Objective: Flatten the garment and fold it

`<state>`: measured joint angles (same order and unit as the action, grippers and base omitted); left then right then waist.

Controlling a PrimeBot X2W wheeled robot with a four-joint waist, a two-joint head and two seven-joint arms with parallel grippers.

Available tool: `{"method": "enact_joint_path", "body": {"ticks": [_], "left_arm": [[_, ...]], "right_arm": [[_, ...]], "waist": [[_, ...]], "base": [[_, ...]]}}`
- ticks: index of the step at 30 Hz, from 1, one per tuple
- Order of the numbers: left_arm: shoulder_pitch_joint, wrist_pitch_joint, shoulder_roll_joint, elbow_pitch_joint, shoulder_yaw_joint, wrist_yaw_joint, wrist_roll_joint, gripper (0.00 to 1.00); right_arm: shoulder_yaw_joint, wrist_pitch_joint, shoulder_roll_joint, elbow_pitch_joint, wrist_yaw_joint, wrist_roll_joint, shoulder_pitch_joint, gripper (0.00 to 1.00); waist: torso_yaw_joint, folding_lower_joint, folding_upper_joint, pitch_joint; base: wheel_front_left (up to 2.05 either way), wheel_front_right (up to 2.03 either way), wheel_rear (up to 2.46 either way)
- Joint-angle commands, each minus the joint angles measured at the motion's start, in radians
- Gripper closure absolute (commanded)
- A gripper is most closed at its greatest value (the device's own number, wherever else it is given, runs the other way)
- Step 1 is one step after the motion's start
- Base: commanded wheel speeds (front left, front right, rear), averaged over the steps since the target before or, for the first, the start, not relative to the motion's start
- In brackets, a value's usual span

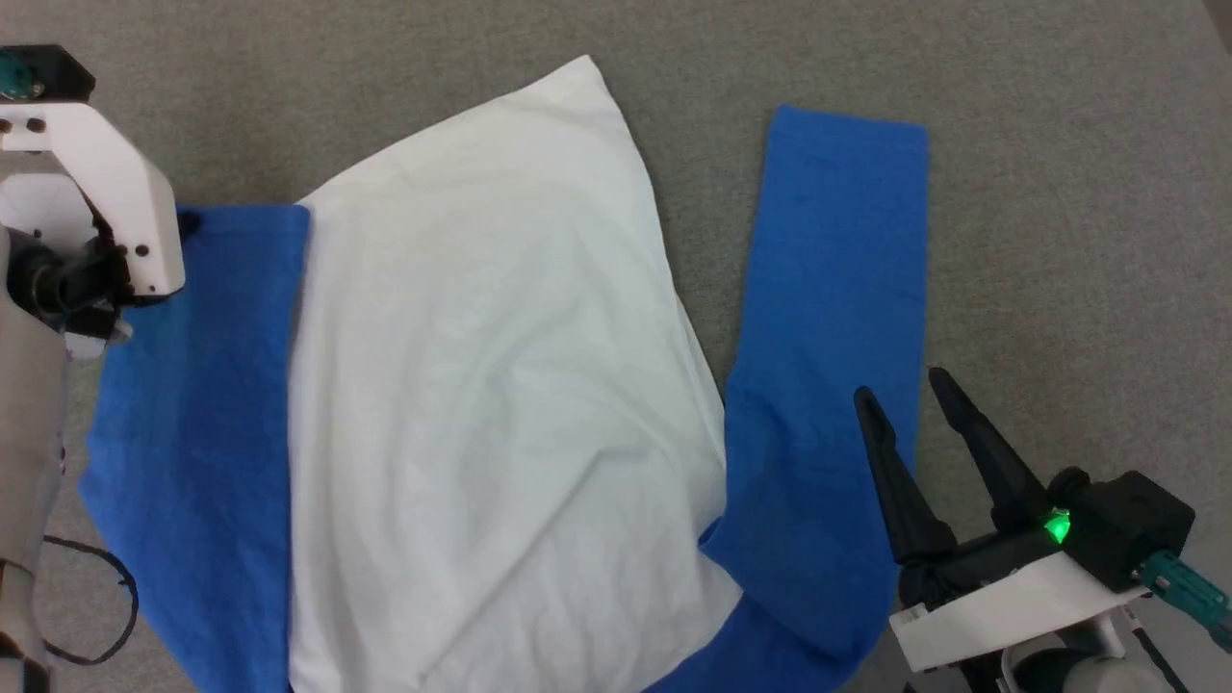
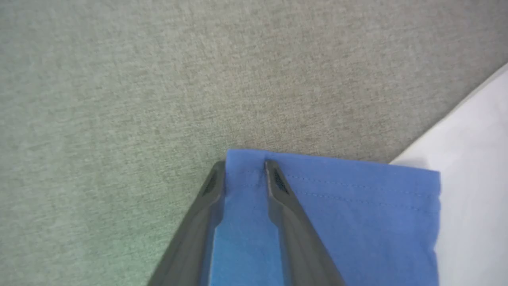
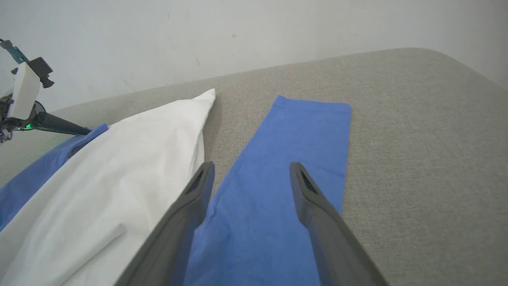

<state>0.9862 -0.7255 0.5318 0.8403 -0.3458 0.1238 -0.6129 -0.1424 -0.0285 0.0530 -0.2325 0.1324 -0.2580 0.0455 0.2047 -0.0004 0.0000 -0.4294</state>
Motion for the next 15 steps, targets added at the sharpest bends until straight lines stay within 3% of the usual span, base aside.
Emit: {"method": "enact_joint_path", "body": {"ticks": [1, 4, 8, 14, 15], "left_arm": [[-0.092, -0.055, -0.029, 0.058, -0.035, 0.006, -0.013, 1.00], [-0.099, -0.037, -0.028, 0.046, -0.041, 0.006, -0.018, 1.00], [-0.105, 0.069, -0.021, 0.023, -0.036, 0.004, -0.008, 1.00], [-0.115, 0.322, -0.023, -0.025, 0.001, -0.077, 0.025, 1.00], [-0.115, 0.322, -0.023, -0.025, 0.001, -0.077, 0.025, 1.00]], "right_arm": [[0.002, -0.003, -0.003, 0.008, -0.002, -0.013, -0.014, 0.00], [0.009, -0.002, -0.003, 0.017, -0.002, -0.015, -0.013, 0.00], [0.026, 0.002, -0.003, 0.028, -0.002, -0.016, -0.007, 0.00], [0.058, 0.018, -0.003, 0.037, -0.002, -0.017, 0.025, 0.00], [0.058, 0.018, -0.003, 0.037, -0.002, -0.017, 0.025, 0.00]], "waist": [[0.006, 0.0004, 0.0000, -0.005], [0.000, 0.0004, 0.0000, 0.005], [-0.018, 0.0004, 0.0000, 0.043], [-0.068, 0.0004, 0.0000, 0.146], [-0.068, 0.0004, 0.0000, 0.146]], "base": [[0.00, 0.00, 0.00], [0.00, 0.00, 0.00], [0.00, 0.00, 0.00], [0.00, 0.00, 0.00], [0.00, 0.00, 0.00]]}}
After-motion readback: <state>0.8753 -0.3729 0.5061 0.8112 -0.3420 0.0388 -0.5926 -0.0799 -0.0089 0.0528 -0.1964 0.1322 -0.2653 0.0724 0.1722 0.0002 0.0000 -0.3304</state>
